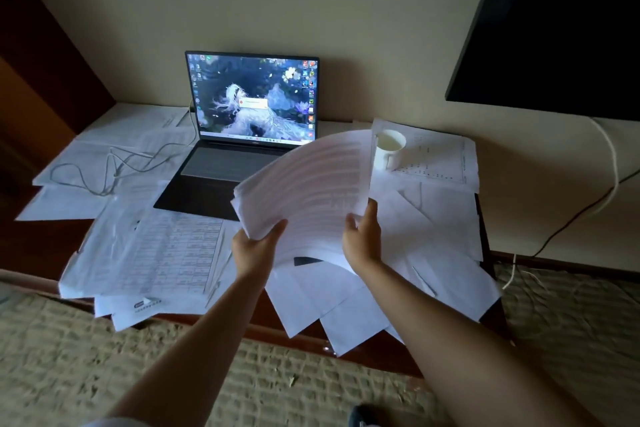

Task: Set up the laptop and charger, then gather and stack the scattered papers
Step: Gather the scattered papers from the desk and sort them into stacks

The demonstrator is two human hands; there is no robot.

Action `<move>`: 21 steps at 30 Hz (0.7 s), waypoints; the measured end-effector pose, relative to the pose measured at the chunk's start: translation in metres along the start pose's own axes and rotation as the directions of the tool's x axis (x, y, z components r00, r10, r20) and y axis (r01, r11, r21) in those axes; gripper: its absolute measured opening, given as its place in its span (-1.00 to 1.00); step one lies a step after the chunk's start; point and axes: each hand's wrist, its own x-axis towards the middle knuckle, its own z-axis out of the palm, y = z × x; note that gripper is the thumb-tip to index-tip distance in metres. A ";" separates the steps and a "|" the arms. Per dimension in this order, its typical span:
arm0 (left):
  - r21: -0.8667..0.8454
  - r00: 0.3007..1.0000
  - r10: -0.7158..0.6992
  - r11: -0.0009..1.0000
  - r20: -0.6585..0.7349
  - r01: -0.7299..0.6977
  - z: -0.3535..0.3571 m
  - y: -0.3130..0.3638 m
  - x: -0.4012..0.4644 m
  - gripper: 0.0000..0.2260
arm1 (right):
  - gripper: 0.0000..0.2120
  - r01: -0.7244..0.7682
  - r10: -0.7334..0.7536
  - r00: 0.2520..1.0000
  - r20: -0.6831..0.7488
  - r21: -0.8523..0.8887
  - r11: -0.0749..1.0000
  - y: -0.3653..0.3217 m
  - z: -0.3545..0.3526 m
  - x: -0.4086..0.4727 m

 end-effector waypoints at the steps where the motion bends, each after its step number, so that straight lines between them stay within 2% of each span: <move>1: -0.009 1.000 -0.005 1.000 -0.009 0.005 0.000 0.002 0.002 -0.77 | -0.56 0.000 0.000 1.000 -0.004 0.009 1.000 0.001 0.002 0.002; 4: 0.012 1.000 -0.021 1.000 0.013 0.021 0.001 0.001 0.012 -0.80 | -0.59 0.009 -0.009 1.000 0.002 0.007 1.000 -0.002 0.005 0.010; 7: 0.154 0.993 -0.110 0.983 0.052 0.100 0.004 -0.013 0.015 -0.69 | -0.53 -0.038 0.051 0.993 0.104 -0.123 0.992 0.008 0.008 0.009; 10: 0.174 0.993 -0.106 0.978 -0.043 0.112 -0.001 -0.021 0.017 -0.74 | -0.59 -0.026 0.041 0.989 0.141 -0.111 0.993 0.015 0.005 0.014; 12: 0.142 0.986 -0.133 0.979 -0.096 0.146 -0.007 -0.024 0.019 -0.75 | -0.68 -0.075 0.086 0.988 0.131 -0.085 0.994 0.013 0.003 0.024; 14: 0.143 0.976 -0.181 0.970 -0.124 0.198 -0.011 -0.027 0.020 -0.79 | -0.70 -0.128 0.149 0.982 0.114 -0.170 0.977 0.020 0.004 0.036; 17: 0.189 0.963 -0.237 0.948 -0.126 0.258 -0.015 -0.039 0.019 -0.83 | -0.54 -0.259 0.310 0.947 0.078 -0.382 0.887 0.037 0.006 0.044; 19: 0.203 0.956 -0.265 0.936 -0.127 0.287 -0.017 -0.048 0.017 -0.85 | -0.44 -0.367 0.411 0.910 0.045 -0.368 0.854 0.046 0.006 0.049; 21: 0.203 0.948 -0.289 0.928 -0.134 0.312 -0.019 -0.056 0.014 -0.87 | -0.44 -0.446 0.470 0.882 0.037 -0.256 0.857 0.051 0.007 0.058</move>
